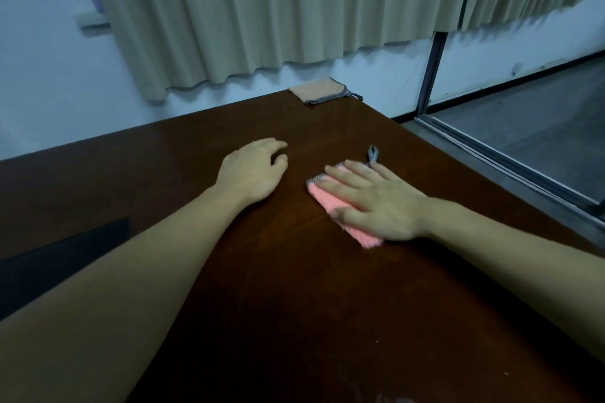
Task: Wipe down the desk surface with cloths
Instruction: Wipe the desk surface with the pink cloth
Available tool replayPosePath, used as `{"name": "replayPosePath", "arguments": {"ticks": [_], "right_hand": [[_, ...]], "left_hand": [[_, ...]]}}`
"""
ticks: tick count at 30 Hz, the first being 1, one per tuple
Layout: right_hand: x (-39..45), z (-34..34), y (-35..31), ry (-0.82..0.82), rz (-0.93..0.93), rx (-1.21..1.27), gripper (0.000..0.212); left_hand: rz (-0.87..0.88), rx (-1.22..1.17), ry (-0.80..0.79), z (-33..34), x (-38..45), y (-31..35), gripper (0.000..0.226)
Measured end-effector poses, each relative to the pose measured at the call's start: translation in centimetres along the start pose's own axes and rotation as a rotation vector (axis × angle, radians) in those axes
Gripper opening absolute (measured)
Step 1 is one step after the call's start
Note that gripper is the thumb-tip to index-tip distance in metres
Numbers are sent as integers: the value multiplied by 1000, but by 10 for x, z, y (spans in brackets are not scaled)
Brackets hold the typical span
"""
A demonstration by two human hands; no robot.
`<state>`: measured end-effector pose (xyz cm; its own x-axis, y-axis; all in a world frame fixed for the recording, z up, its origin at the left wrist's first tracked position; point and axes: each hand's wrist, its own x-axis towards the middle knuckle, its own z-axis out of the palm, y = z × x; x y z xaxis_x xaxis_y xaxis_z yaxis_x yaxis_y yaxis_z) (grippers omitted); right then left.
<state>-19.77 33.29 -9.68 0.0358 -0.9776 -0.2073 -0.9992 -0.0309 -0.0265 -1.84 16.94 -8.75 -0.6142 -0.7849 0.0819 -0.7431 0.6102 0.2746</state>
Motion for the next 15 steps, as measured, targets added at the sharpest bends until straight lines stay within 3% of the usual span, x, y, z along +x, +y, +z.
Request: {"name": "replayPosePath", "arguments": {"ticks": [5, 15], "right_hand": [[1, -2, 6, -10, 2, 35, 63], [111, -26, 45, 45, 267, 67, 63]], "left_hand": [[-19, 38, -95, 3, -25, -22, 49], [-22, 45, -76, 13, -34, -28, 49]]}}
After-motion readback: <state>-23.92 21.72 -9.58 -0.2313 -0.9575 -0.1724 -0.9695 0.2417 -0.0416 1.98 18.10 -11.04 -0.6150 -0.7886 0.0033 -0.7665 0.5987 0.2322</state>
